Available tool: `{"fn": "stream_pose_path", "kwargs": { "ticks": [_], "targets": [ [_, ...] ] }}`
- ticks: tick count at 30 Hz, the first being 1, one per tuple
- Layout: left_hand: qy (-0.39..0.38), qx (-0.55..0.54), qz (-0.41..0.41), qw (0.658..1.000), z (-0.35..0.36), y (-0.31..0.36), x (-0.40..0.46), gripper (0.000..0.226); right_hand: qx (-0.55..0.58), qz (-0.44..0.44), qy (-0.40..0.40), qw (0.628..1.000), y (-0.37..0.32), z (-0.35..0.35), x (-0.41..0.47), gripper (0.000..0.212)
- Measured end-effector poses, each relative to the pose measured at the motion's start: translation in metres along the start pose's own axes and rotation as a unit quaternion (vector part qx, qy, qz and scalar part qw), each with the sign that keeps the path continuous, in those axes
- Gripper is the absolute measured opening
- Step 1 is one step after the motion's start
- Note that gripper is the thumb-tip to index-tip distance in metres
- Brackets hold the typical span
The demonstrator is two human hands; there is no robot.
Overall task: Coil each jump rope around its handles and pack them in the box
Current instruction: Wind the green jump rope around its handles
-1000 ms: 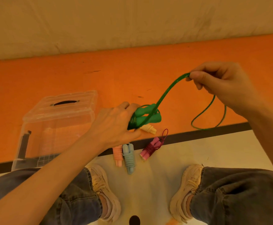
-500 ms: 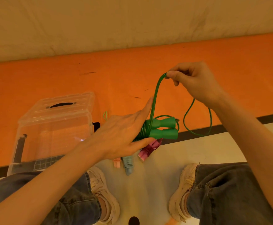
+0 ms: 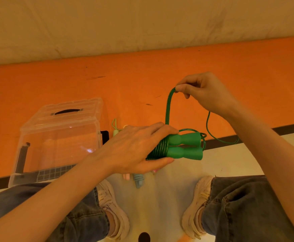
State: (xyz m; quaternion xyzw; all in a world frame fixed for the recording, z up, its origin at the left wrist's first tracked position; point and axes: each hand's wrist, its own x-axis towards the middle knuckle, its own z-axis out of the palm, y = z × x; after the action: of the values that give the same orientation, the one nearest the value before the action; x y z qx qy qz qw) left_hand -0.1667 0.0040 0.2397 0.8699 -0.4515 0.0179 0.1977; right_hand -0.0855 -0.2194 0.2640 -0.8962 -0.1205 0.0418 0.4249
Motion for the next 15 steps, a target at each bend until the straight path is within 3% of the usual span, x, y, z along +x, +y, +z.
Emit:
{"fn": "stream_pose_path", "kwargs": {
  "ticks": [9,12,15],
  "targets": [
    [0.143,-0.233,-0.084,0.958,-0.006,0.001,-0.003,0.051,0.088,0.026,0.069,0.993,0.012,-0.015,-0.003,0.017],
    [0.22,-0.275,-0.119,0.928,-0.014,-0.002,0.001,0.046,0.137,0.043,0.052,0.988,0.015,-0.019,-0.005,0.02],
    [0.284,-0.315,-0.139,0.895,-0.017,-0.002,0.003,0.043,0.134,0.055,0.019,0.989,0.015,-0.022,-0.008,0.007]
  ]
}}
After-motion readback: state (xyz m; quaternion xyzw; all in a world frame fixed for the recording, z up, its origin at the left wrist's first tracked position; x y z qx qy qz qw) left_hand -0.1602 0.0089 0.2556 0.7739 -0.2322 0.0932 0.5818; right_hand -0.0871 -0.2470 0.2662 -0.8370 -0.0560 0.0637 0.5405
